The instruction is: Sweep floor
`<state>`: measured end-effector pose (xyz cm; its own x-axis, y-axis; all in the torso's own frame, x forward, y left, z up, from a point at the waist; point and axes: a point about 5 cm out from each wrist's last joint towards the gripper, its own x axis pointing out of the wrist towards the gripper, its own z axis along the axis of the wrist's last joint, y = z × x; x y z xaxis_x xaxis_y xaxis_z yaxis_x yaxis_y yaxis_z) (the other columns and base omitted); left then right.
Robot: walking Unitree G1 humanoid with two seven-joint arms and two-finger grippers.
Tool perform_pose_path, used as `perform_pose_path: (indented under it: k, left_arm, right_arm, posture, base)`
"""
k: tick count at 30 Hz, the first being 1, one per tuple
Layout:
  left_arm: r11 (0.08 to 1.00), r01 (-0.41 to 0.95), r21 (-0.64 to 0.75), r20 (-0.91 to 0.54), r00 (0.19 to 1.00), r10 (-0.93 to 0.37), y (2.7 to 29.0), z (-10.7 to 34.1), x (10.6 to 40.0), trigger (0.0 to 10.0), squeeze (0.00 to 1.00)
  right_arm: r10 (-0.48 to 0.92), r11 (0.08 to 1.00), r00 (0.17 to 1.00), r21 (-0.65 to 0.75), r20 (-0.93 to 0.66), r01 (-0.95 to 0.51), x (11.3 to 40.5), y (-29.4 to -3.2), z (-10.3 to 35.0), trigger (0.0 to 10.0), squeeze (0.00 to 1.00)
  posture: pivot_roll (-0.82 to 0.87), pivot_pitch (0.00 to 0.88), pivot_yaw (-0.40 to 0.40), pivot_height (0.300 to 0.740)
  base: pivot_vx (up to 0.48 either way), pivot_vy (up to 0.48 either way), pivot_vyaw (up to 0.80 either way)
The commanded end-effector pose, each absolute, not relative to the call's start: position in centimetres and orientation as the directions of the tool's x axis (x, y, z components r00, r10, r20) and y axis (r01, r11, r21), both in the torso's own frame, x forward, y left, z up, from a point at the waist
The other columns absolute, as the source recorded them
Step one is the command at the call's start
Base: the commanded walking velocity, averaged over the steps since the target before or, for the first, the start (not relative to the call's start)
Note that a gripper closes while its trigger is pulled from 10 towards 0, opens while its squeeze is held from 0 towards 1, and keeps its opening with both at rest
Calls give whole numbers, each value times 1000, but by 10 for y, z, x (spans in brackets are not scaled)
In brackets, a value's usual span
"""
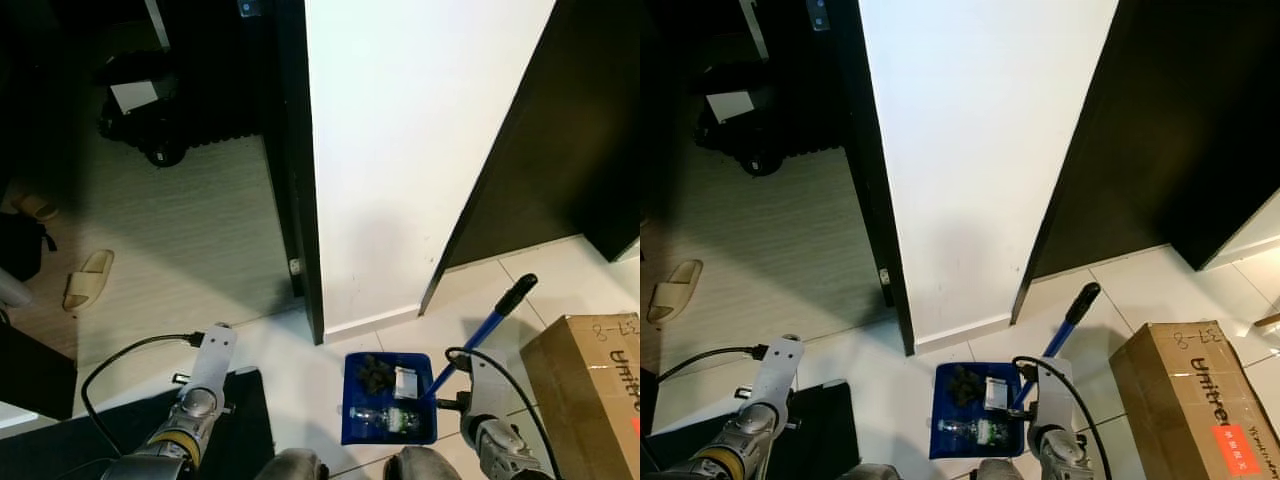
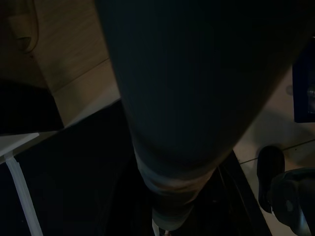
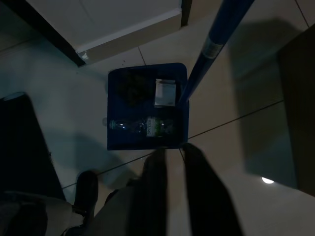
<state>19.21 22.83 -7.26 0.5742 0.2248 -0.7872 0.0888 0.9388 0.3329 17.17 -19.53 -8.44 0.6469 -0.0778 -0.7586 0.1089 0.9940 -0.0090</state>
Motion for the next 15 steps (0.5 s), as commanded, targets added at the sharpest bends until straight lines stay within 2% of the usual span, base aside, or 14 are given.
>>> perform_pose_path:
  k: [1, 7, 8, 9, 10, 11, 12, 13, 14, 15]
  left_arm:
    - [931, 105, 349, -796, 558, 235, 232, -73, 191, 10000, 0]
    - [932, 102, 347, -795, 559, 234, 231, -73, 191, 10000, 0]
    - [932, 104, 346, -796, 559, 234, 231, -73, 191, 10000, 0]
    - [932, 105, 347, -796, 558, 233, 231, -73, 191, 10000, 0]
    - [932, 106, 347, -796, 558, 233, 231, -73, 191, 10000, 0]
    - [932, 106, 347, -796, 558, 233, 231, -73, 191, 10000, 0]
    - [932, 107, 348, -796, 558, 233, 231, -73, 191, 10000, 0]
    - [931, 107, 348, -796, 558, 233, 231, -73, 191, 10000, 0]
    - [931, 107, 348, -796, 558, 234, 231, -73, 191, 10000, 0]
    - [931, 107, 348, -796, 558, 234, 231, -73, 191, 10000, 0]
  right_arm:
    - [-77, 993, 638, 0, -767, 119, 168, -197, -86, 10000, 1000]
    - [-78, 994, 638, -7, -766, 113, 168, -198, -86, 10000, 1000]
    - [-79, 994, 638, -8, -766, 113, 168, -198, -86, 9647, 1000]
    - [-80, 993, 638, -9, -765, 113, 168, -198, -86, 8157, 1000]
    - [-80, 993, 639, -10, -765, 113, 168, -198, -86, 6118, 910]
    - [-80, 993, 639, -10, -765, 113, 168, -198, -86, 6118, 910]
    - [-81, 994, 638, -12, -766, 113, 167, -198, -86, 3804, 588]
    - [-83, 994, 637, -15, -767, 111, 167, -199, -86, 2549, 267]
    - [-83, 994, 636, -17, -767, 109, 167, -199, -86, 392, 0]
    - [-83, 994, 636, -17, -767, 109, 167, -199, -86, 392, 0]
  posture:
    - [58, 0, 11, 740]
    - [55, 0, 12, 740]
    - [53, 0, 14, 740]
    - [53, 0, 14, 740]
    - [53, 0, 14, 740]
    - [53, 0, 14, 740]
    - [52, 0, 15, 740]
    - [52, 0, 15, 740]
    - [53, 0, 14, 740]
    - [53, 0, 14, 740]
  base:
    - [0, 0, 0]
    - [0, 0, 0]
    - [0, 0, 0]
    - [0, 0, 0]
    - [0, 0, 0]
    - [0, 0, 0]
    - [0, 0, 0]
    - [0, 0, 0]
    - [0, 0, 0]
    - [0, 0, 0]
